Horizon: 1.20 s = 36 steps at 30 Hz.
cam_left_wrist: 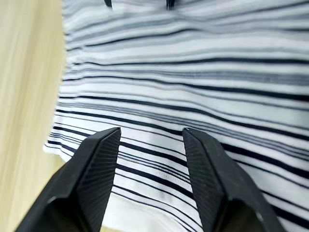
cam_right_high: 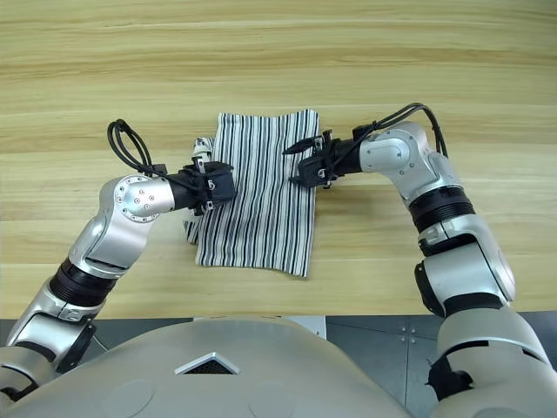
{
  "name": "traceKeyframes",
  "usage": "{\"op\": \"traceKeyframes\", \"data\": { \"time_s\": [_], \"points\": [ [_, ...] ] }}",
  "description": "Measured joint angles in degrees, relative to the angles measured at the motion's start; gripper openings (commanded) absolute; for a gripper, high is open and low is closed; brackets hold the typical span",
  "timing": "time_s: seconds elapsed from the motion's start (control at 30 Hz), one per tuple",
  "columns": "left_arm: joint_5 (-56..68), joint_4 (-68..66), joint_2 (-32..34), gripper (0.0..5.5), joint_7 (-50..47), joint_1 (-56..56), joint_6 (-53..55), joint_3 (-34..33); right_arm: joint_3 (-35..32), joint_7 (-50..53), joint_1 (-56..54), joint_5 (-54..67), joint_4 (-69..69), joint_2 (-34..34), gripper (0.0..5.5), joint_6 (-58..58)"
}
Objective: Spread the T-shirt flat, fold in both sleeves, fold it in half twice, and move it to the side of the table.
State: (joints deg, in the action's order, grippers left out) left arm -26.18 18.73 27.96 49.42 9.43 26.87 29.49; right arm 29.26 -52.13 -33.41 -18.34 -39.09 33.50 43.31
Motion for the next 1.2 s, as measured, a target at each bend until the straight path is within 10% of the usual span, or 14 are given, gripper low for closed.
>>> {"op": "traceKeyframes", "data": {
  "time_s": [0.33,0.57,0.87,1.2],
  "points": [
    [0.67,0.15,1.91,2.37,-0.38,1.09,0.70,-1.35,-0.46,-0.81,-1.02,0.80,1.43,0.09,2.72,0.04],
    [17.75,-5.19,5.34,2.91,-2.72,2.82,-24.78,-19.70,-9.78,-12.12,14.25,25.72,24.61,11.35,2.75,-9.26],
    [-30.48,-31.65,35.11,3.84,-48.88,-1.25,-79.53,-11.82,-12.94,-6.37,33.08,11.54,29.96,15.80,2.75,6.19],
    [-45.02,-42.00,34.12,4.68,-71.43,5.83,-88.37,1.25,-12.09,11.77,28.99,-9.09,21.25,14.85,3.46,24.98]
  ]
}}
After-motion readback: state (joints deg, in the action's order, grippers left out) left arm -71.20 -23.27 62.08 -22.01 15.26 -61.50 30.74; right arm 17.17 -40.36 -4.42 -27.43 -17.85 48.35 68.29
